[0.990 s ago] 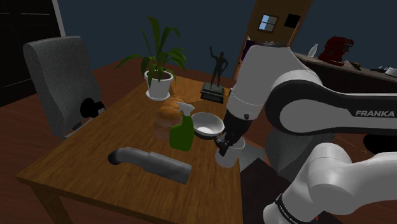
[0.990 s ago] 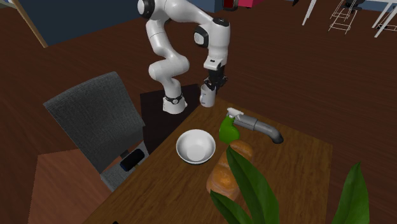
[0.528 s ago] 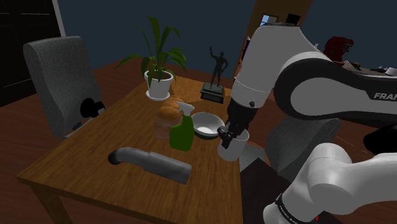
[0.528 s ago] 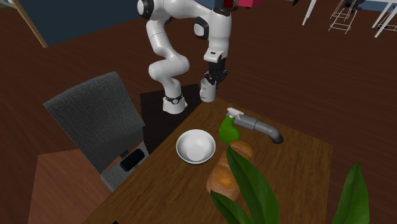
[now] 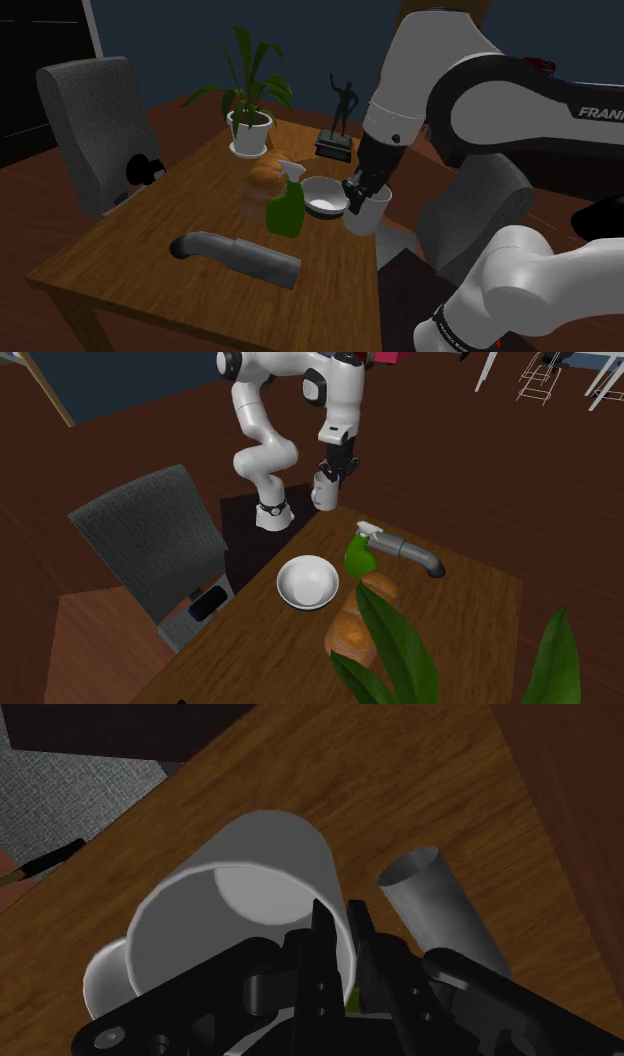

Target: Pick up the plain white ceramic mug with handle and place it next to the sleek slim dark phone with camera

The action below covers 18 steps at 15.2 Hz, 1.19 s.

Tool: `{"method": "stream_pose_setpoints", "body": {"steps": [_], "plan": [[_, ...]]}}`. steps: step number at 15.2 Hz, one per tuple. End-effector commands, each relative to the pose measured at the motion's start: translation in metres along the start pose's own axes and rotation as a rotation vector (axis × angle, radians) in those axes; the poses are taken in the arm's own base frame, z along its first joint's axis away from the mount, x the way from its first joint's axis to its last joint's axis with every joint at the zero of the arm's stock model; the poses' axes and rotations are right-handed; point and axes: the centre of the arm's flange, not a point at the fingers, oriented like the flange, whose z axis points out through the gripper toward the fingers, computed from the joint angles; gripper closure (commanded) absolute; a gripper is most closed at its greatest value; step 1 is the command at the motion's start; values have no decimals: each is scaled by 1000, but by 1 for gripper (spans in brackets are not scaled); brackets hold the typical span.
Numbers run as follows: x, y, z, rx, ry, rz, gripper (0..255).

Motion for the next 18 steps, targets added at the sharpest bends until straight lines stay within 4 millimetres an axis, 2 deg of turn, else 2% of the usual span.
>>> {"method": "stream_pose_setpoints", "body": {"steps": [1, 18], "plan": [[24, 14, 2, 0, 0, 0, 255], [215, 131, 13, 0, 0, 0, 255]]}}
